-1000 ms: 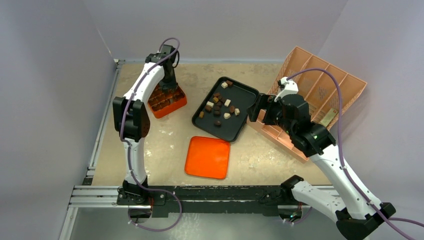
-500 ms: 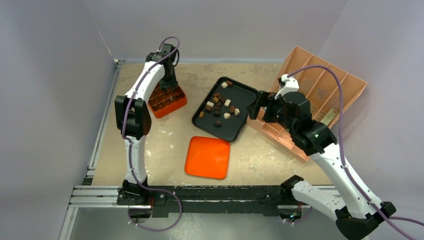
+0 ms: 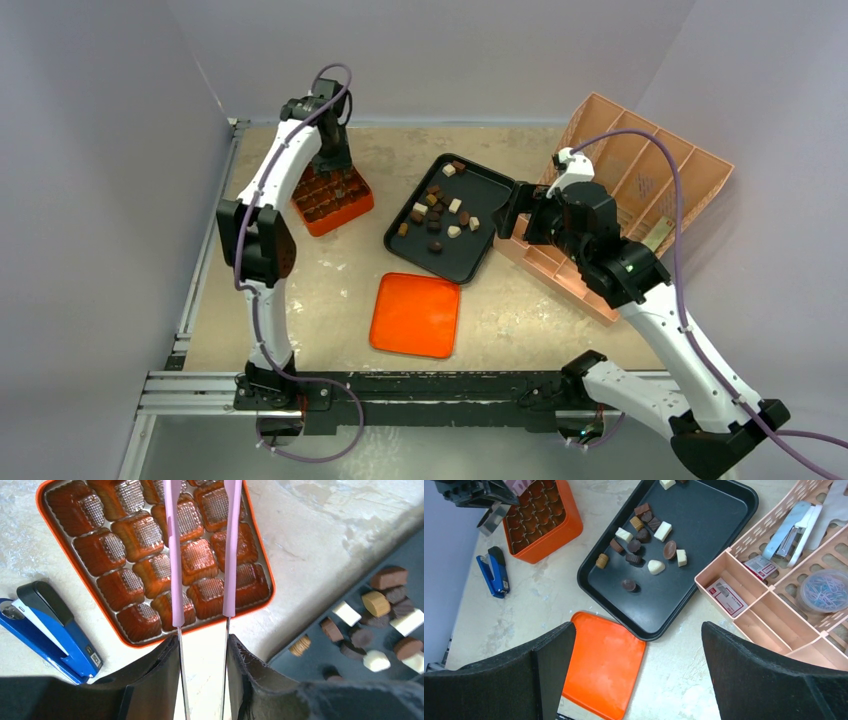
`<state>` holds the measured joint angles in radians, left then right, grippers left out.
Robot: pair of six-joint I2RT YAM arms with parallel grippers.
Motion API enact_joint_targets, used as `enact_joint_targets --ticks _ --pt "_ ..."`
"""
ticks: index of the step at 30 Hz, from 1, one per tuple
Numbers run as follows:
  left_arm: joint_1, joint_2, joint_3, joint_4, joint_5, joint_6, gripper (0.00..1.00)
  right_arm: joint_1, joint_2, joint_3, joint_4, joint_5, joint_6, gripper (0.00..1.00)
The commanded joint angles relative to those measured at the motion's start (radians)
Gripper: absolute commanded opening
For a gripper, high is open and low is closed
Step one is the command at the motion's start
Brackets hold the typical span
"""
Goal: Pack the chocolate
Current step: Place the fake chocolate in the packing box, then pick up the fake chocolate from the plate.
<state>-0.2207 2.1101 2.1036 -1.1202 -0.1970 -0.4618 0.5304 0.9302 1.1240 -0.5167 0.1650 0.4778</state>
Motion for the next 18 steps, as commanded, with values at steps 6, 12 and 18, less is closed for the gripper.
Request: enact_joint_targets --ticks 6,12,18 --pt "0.001 -0.209 -0.089 -0.006 0.153 0.032 0.35 0.005 0.007 0.027 0.013 -0.008 -0.003 0.98" --pt "-0.052 -0.3 -0.188 -0.015 0.181 0.056 0.34 0.006 -0.007 0.027 -0.005 0.003 0.004 0.98" --pt "-0.138 -0.391 -0.3 -0.026 0.176 0.067 0.32 0.005 -0.02 0.042 -0.023 0.039 0.011 0.98"
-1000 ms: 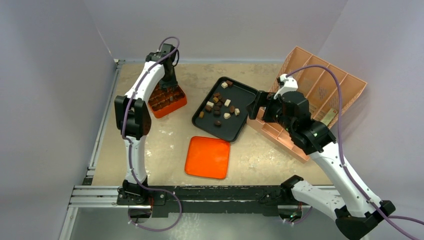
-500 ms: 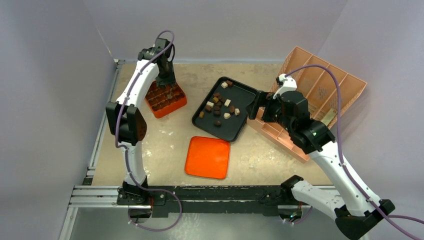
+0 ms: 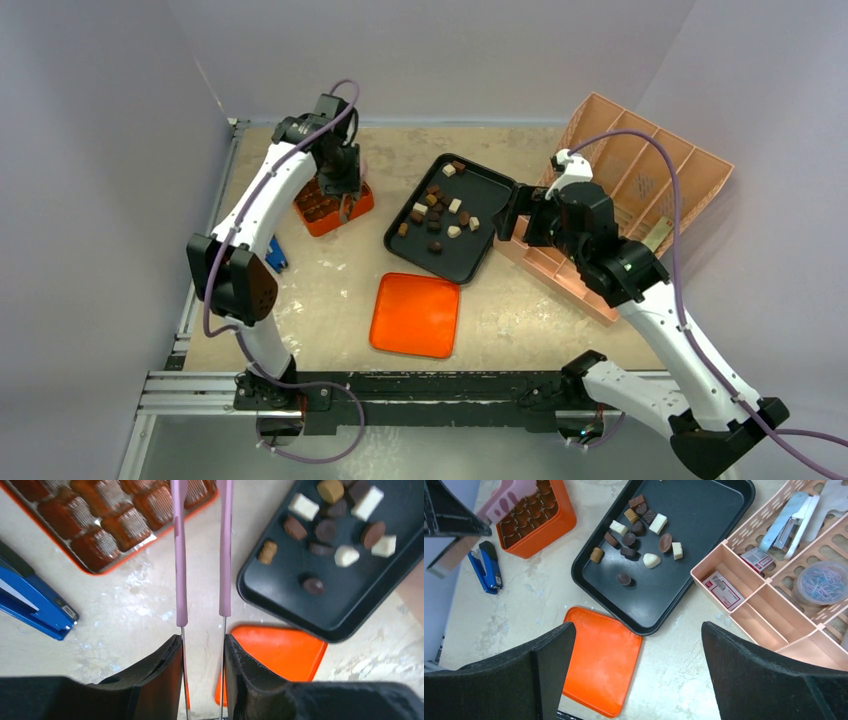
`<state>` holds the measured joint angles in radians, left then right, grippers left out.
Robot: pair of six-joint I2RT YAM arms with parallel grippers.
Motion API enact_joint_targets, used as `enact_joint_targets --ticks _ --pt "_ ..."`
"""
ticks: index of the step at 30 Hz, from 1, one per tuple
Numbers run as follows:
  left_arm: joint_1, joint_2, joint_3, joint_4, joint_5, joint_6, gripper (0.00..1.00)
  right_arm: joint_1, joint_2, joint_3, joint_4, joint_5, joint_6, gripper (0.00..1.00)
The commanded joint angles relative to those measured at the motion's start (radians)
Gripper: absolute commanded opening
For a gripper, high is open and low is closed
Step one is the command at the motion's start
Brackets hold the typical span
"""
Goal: Pack the chocolate
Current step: Pick up the fake chocolate from the plate.
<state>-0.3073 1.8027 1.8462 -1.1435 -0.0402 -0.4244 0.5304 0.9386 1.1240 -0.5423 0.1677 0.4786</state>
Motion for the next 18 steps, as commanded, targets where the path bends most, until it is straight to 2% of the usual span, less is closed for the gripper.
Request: enact_joint_targets --ticks 1,10,18 --pt "-0.072 -0.096 -0.053 -0.008 0.019 0.03 0.31 0.005 -0.03 0.042 0.005 0.038 0.008 0.98" --pt "-0.189 -0.16 -0.227 0.075 0.08 -0.033 0.31 0.005 -0.023 0.058 0.002 0.073 -0.028 0.97" --pt "-0.275 -0.105 -0.238 0.093 0.055 -0.06 0.3 0.005 -0.043 0.029 0.002 0.072 -0.026 0.97"
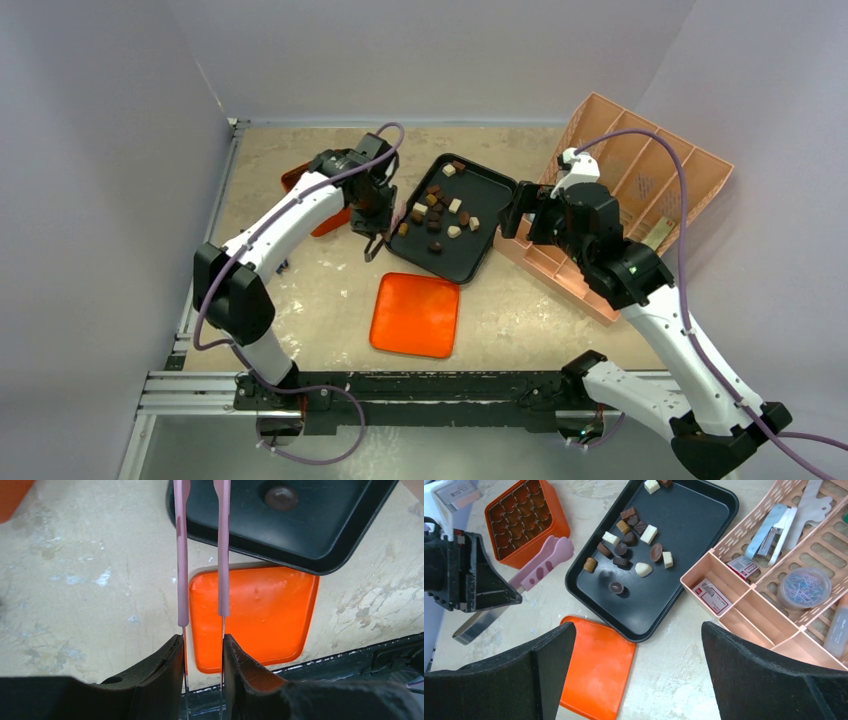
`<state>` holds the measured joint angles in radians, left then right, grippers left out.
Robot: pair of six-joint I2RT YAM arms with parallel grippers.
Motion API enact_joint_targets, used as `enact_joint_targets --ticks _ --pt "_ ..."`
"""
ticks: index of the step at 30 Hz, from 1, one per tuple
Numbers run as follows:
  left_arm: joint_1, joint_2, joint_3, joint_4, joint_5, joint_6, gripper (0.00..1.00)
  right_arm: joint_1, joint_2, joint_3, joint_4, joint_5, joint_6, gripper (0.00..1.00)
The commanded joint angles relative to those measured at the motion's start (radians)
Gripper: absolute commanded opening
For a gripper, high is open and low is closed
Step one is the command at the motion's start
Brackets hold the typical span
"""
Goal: Pack the chocolate
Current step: Pick up the fake chocolate from the plate.
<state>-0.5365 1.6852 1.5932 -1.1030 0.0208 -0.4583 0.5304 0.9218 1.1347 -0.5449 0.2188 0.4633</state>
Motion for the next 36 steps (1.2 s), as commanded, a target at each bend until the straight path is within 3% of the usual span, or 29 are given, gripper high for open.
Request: enact_joint_targets --ticks 1,23,36 --pt "-0.052 0.021 0.013 0.054 -0.01 -0.029 0.3 0.005 -0.029 0.015 0.005 0.021 -0.012 0.97" --pt "-0.062 0.108 -0.07 0.124 -0.09 -0.025 0.32 0.005 -0.049 0.004 0.006 0.026 -0.013 0.97" --pt "-0.062 0.145 -0.095 0.185 -0.032 -0.04 0.31 0.005 -0.047 -0.012 0.021 0.022 -0.008 0.97"
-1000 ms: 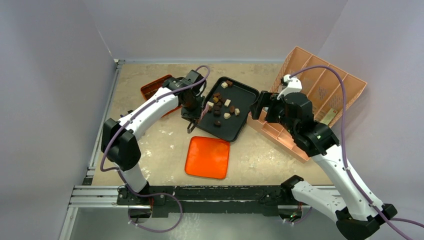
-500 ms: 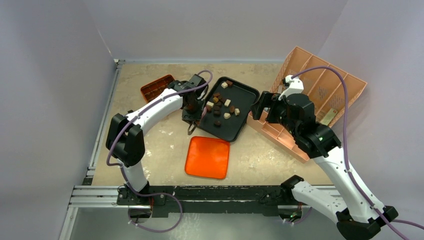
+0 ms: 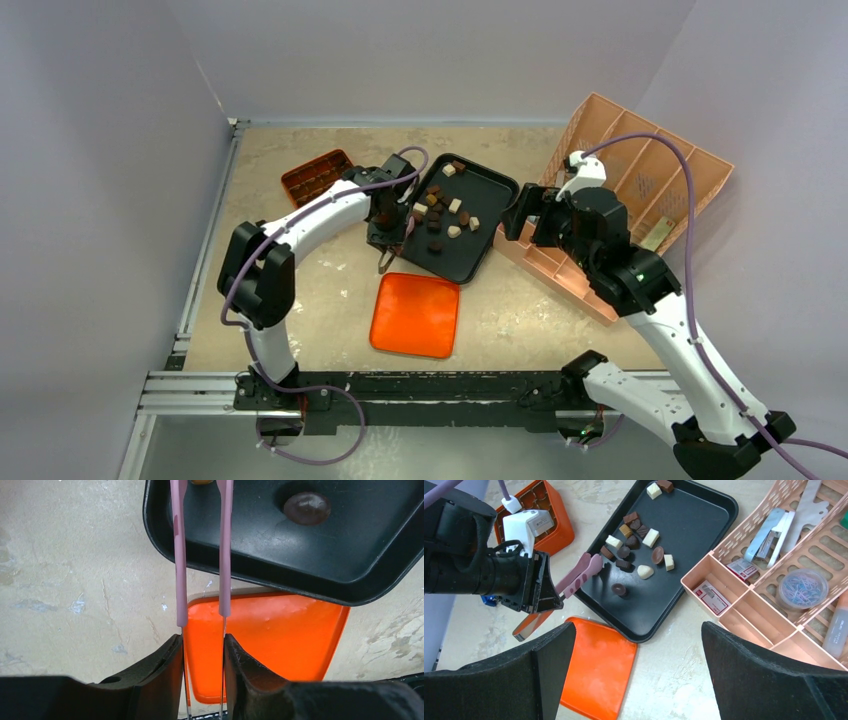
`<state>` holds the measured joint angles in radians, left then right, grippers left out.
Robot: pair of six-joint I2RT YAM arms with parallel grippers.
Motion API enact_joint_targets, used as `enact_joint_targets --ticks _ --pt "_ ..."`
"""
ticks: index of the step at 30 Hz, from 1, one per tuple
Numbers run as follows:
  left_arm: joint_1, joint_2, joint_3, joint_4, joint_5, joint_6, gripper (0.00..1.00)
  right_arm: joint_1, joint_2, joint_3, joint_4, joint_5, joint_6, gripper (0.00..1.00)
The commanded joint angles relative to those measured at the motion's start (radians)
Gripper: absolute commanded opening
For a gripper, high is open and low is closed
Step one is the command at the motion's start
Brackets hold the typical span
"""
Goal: Pack the chocolate
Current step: Pick up the fake chocolate from the plate.
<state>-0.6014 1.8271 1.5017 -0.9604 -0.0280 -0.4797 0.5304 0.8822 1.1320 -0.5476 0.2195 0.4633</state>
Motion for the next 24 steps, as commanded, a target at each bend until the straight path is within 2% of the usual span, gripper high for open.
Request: enact_joint_targets --ticks 1,10,24 --pt "0.004 0.007 -0.003 0.042 0.018 -0.021 0.3 0.005 -0.006 -0.011 0.027 0.02 -0.008 0.97" --pt "0.003 -0.03 0.012 0.025 0.017 -0.038 0.23 0.005 -0.008 -0.017 0.026 0.027 -0.018 0.97" --pt "0.003 -0.074 0.061 0.009 0.046 -0.065 0.2 0.005 0.003 -0.017 0.041 0.015 -0.017 0.97"
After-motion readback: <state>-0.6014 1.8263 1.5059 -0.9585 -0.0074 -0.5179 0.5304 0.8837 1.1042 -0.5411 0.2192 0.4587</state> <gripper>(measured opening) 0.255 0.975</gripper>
